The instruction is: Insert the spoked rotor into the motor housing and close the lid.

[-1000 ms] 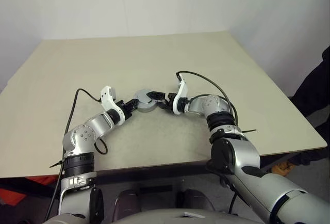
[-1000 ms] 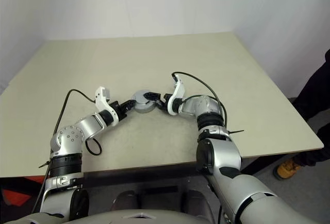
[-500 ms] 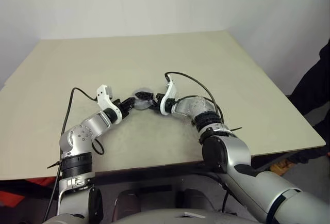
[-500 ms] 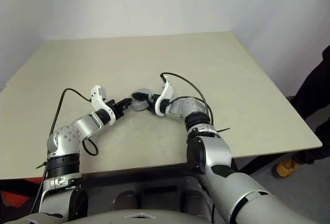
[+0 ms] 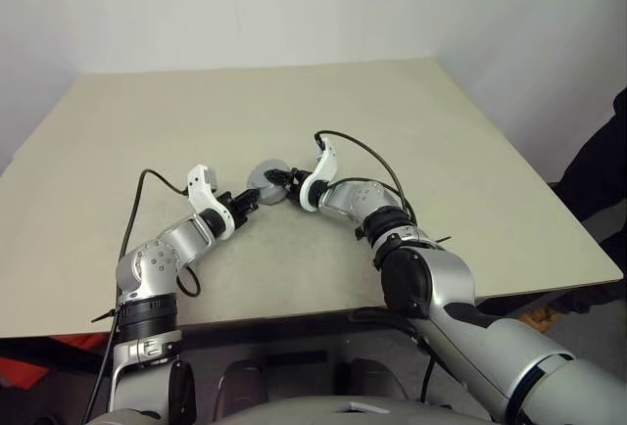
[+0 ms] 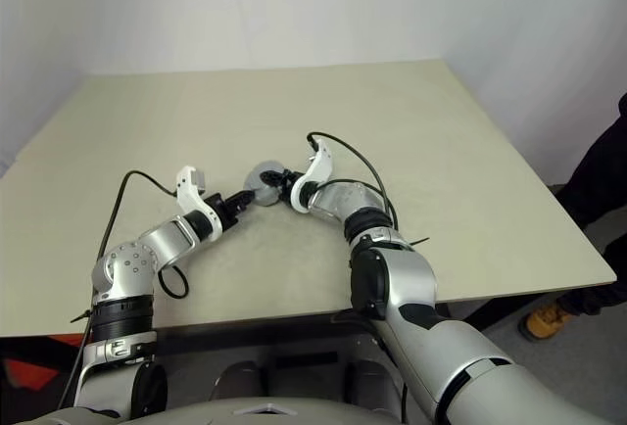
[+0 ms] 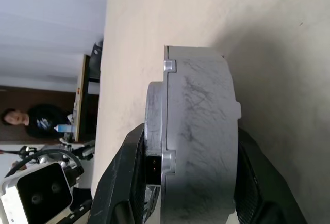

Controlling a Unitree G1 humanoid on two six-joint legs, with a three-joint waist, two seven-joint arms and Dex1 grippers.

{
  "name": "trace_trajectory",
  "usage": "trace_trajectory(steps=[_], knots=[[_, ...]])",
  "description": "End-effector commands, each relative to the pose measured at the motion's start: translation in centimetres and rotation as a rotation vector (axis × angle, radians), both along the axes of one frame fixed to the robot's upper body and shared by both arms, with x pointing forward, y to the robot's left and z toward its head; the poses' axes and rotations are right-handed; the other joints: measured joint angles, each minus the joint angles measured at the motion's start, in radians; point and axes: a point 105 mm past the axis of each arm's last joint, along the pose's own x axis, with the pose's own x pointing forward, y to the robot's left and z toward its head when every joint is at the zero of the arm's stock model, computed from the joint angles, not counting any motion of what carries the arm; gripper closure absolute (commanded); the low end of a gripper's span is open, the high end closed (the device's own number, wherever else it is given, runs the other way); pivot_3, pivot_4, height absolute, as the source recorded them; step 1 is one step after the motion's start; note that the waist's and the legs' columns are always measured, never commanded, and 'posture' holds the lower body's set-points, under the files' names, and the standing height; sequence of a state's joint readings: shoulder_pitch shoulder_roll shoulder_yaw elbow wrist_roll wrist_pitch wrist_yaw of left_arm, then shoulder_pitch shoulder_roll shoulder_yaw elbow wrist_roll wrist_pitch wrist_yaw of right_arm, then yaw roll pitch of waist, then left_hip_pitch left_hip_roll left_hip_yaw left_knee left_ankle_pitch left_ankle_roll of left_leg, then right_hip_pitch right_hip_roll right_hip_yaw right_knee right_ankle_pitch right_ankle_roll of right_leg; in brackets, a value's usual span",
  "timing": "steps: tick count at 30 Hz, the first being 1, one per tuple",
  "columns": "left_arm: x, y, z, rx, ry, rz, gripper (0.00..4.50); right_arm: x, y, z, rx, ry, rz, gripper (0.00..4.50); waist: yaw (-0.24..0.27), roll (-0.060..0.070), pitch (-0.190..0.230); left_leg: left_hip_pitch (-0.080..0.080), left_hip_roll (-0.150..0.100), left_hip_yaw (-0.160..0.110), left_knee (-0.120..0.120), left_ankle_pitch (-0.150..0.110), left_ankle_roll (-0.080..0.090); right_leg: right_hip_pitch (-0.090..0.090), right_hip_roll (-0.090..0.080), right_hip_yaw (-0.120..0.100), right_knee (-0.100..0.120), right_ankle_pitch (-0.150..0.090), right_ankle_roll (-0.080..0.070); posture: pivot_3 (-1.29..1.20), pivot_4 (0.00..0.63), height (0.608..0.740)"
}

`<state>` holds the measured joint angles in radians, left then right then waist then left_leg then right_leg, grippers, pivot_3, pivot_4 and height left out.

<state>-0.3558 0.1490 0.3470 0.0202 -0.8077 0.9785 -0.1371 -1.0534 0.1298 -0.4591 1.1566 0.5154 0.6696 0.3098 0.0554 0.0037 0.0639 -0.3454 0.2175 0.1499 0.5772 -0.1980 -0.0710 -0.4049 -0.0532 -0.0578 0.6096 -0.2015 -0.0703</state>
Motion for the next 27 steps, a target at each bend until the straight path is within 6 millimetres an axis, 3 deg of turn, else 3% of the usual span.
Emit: trace_trajectory(steps=[1,7,14,19,24,27], knots=[[0.2,0.0,1.1,0.004,-0.048,0.006,4.50,-0.3,0.7,-0.2,-0.033,0.002,0.017,2.44,0.000,0.000,0.000,0.000,0.000,0.000,0.000,0.000,0.000,0.000,0.000,0.000,0.000,0.000,0.000,0.00,0.000,0.740],[0.6,0.8,2.6,-0.043,-0.123,0.048,4.50,0.2,0.5,1.0,0.005,-0.012,0.011,2.44,-0.001,0.000,0.000,0.000,0.000,0.000,0.000,0.000,0.000,0.000,0.000,0.000,0.000,0.000,0.000,0.00,0.000,0.740],[0.3,3.2,4.5,-0.169,-0.217,0.150,4.50,1.8,-1.2,3.2,0.088,-0.006,-0.068,2.44,0.002,0.000,0.000,-0.003,0.000,0.000,0.000,0.000,0.000,-0.003,0.000,0.000,-0.001,0.000,0.000,0.00,0.000,0.740],[-0.7,5.1,4.8,-0.241,-0.252,0.242,4.50,2.7,-1.9,6.9,0.236,-0.034,-0.065,2.44,0.015,-0.001,0.001,-0.004,0.000,0.000,0.001,-0.001,0.001,-0.006,0.000,-0.001,-0.001,0.000,0.000,0.00,0.000,0.740],[-1.7,5.6,4.9,-0.282,-0.281,0.282,4.50,1.9,-1.4,10.8,0.357,-0.094,0.064,2.44,0.016,-0.001,0.001,-0.013,0.001,0.000,0.002,-0.001,0.002,-0.014,0.001,-0.001,-0.001,0.001,0.000,0.00,0.000,0.740],[-2.1,5.5,5.7,-0.335,-0.308,0.280,3.91,1.0,-1.0,12.1,0.392,-0.124,0.135,2.44,0.018,-0.001,0.001,-0.015,0.003,0.000,0.003,-0.002,0.004,-0.016,0.002,-0.002,-0.001,0.001,0.000,0.00,0.000,0.740]])
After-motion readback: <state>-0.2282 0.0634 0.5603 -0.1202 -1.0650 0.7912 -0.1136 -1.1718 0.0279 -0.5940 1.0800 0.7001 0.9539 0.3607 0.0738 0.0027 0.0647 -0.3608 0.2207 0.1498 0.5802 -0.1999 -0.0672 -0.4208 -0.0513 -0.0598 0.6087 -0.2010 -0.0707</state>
